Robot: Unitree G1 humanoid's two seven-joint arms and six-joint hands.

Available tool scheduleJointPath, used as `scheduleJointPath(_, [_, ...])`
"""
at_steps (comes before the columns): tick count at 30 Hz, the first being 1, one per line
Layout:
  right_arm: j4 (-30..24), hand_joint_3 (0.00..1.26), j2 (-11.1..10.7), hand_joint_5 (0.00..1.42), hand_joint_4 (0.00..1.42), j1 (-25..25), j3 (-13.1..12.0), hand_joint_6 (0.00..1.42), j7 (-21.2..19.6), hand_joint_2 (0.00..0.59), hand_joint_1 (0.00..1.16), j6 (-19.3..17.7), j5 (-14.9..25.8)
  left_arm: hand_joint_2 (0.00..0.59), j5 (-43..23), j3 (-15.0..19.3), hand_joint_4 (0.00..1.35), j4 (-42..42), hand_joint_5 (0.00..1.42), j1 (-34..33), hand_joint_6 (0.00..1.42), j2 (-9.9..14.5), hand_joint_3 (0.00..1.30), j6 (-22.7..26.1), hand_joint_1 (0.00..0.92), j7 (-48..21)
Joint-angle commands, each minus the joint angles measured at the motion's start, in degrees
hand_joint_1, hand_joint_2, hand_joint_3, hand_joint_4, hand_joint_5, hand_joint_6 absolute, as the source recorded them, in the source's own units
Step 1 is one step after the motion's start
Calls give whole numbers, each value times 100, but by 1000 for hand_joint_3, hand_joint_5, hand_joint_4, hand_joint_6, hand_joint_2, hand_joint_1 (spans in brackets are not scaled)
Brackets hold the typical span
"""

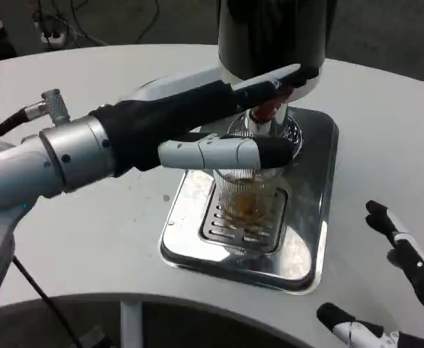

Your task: Grasp the cup under the faucet to collect the drink, then remove the cup.

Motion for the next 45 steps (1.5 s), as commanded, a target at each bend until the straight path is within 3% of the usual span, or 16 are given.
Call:
scheduleJointPath(1, [438, 24, 369, 0, 45, -174, 381, 85, -526, 186, 719, -186, 48, 55, 170, -177, 0, 41, 16, 228, 0, 71, 0, 105, 0, -145])
scheduleJointPath(8, [967, 1, 844, 3, 17, -475, 931, 145, -1366, 173, 769, -349, -247, 56, 192, -192, 0, 39, 16, 206, 0, 69, 0, 112, 0, -147])
scheduleJointPath(18, [1745, 0, 1167, 0, 0, -1098, 1403, 143, -2060, 143, 810, -321, -505, 52, 257, -287, 0, 68, 16, 212, 0, 24, 0, 102, 0, -116])
scheduleJointPath(38, [3726, 0, 1433, 0, 0, -3056, 1650, 107, -3191, 143, 787, -374, -291, 52, 302, -307, 0, 257, 16, 66, 0, -11, 0, 64, 0, -78])
scheduleJointPath(45, [4045, 0, 1446, 0, 0, -3461, 1790, 100, -3429, 143, 784, -321, -368, 52, 342, -356, 0, 373, 16, 17, 0, -6, 0, -18, 0, -103])
